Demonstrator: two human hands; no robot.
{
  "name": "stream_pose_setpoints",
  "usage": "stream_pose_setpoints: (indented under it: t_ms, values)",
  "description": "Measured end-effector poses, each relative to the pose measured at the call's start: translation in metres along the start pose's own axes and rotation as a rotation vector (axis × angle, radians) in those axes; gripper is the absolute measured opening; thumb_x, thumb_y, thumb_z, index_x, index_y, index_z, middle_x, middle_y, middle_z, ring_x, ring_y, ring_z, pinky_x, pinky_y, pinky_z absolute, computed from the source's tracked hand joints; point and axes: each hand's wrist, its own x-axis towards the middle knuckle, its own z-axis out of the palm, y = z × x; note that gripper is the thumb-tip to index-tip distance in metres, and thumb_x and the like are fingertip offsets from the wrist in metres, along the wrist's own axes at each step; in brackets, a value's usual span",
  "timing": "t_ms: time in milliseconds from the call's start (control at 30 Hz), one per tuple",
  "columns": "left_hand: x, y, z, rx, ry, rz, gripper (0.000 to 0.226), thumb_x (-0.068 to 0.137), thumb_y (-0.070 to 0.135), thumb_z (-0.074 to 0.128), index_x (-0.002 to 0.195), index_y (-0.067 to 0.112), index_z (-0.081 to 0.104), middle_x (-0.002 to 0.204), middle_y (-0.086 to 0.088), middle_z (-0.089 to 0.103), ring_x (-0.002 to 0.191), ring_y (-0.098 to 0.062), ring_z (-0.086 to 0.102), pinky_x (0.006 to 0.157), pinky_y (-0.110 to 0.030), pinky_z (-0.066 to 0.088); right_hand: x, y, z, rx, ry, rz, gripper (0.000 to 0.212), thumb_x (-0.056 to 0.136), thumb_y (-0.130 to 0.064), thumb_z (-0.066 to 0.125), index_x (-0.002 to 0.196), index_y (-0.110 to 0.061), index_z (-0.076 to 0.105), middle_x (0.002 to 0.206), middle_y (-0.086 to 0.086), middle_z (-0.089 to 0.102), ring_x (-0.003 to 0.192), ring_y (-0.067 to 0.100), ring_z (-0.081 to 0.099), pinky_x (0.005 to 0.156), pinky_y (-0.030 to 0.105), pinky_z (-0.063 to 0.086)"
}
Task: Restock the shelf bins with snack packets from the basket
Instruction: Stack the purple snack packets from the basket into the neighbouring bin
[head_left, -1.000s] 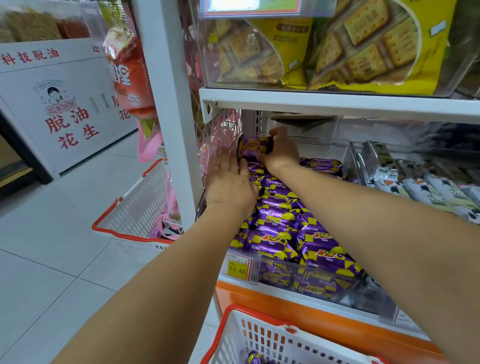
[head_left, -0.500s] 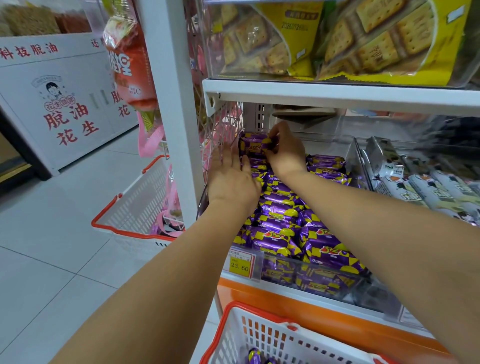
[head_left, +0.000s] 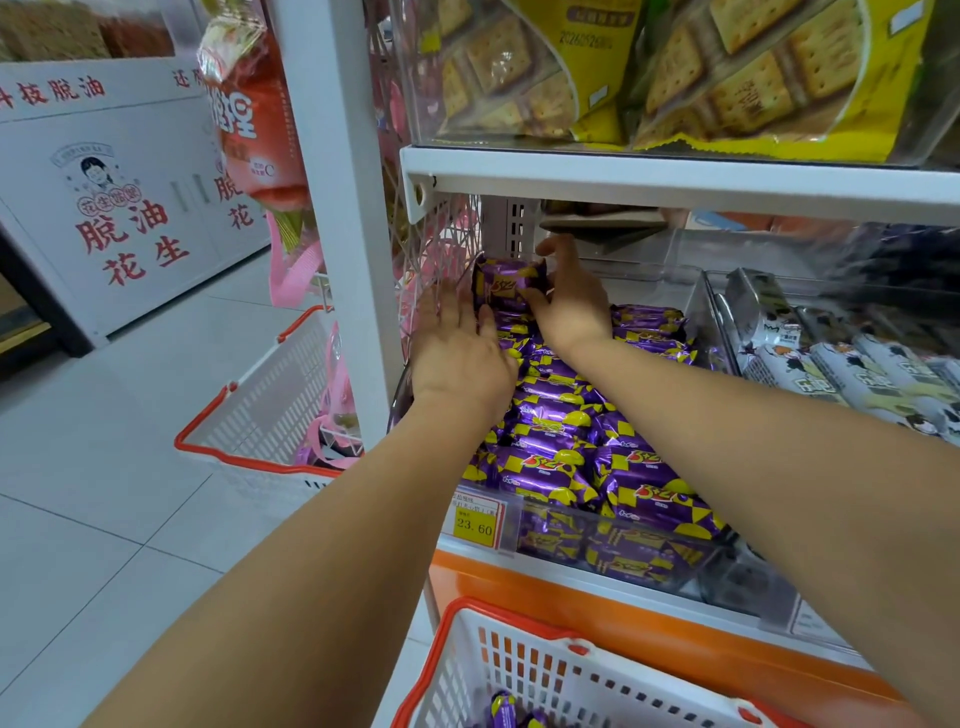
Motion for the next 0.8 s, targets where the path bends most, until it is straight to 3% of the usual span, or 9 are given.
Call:
stream_pose_setpoints:
  t_ms: [167,367,533,600,700,800]
  values:
    - [0.000,0.000,-0.001,0.002,-0.001,-0.001,0.062,0.101,0.043,0.016,0.154,0.011,0.014,0.161,-0.018,0.008,0.149,-0.035,-0.003,0.120,-0.050,0.000,0.003,0.000,0.004,-0.026,-0.019,0.049,0.044,0.092,-0.018,0.063,0.129,-0.017,0.041,0.114,0.009,0.063,0.100,0.032,0.062,0.076,0.038,0.048]
    - [-0.002,-0.001,-0.005,-0.023,-0.021,0.014,0.062,0.101,0.043,0.018,0.154,0.010,0.015,0.161,-0.017,0.008,0.149,-0.034,-0.002,0.120,-0.049,0.000,0.003,-0.002,0.002,0.040,-0.016,0.095,0.053,0.087,-0.017,0.069,0.130,-0.016,0.038,0.114,0.008,0.064,0.098,0.029,0.063,0.075,0.034,0.046]
    - [-0.016,-0.002,-0.021,-0.293,0.029,0.005,0.051,0.101,0.035,0.031,0.142,0.005,0.038,0.159,-0.014,0.017,0.149,-0.028,0.003,0.120,-0.045,0.013,-0.007,-0.005,-0.019,0.060,-0.023,0.085,0.051,0.087,-0.018,0.065,0.132,-0.014,0.041,0.111,0.011,0.063,0.096,0.032,0.063,0.085,0.044,0.050]
    - [-0.031,-0.001,-0.031,-0.361,0.045,0.002,0.046,0.101,0.032,0.035,0.137,0.005,0.043,0.157,-0.014,0.021,0.148,-0.028,0.009,0.114,-0.044,0.026,-0.017,-0.011,-0.032,0.086,-0.008,0.063,0.045,0.086,-0.015,0.063,0.127,-0.011,0.046,0.109,0.014,0.064,0.095,0.034,0.062,0.084,0.044,0.051]
    - [-0.062,-0.002,-0.048,-0.347,0.115,0.064,0.041,0.098,0.026,0.039,0.131,0.003,0.048,0.146,-0.016,0.038,0.140,-0.031,0.026,0.108,-0.042,0.033,-0.043,-0.023,-0.057,0.126,0.030,0.013,0.029,0.084,-0.010,0.060,0.112,-0.006,0.056,0.097,0.015,0.067,0.088,0.036,0.064,0.077,0.045,0.052]
    - [-0.108,0.000,-0.058,-0.395,0.256,0.108,0.037,0.091,0.024,0.036,0.111,0.003,0.059,0.113,-0.017,0.058,0.110,-0.037,0.049,0.083,-0.046,0.044,-0.093,-0.036,-0.084,0.280,0.073,-0.036,0.016,0.086,-0.006,0.054,0.099,-0.011,0.062,0.072,-0.004,0.062,0.066,0.018,0.060,0.069,0.041,0.053]
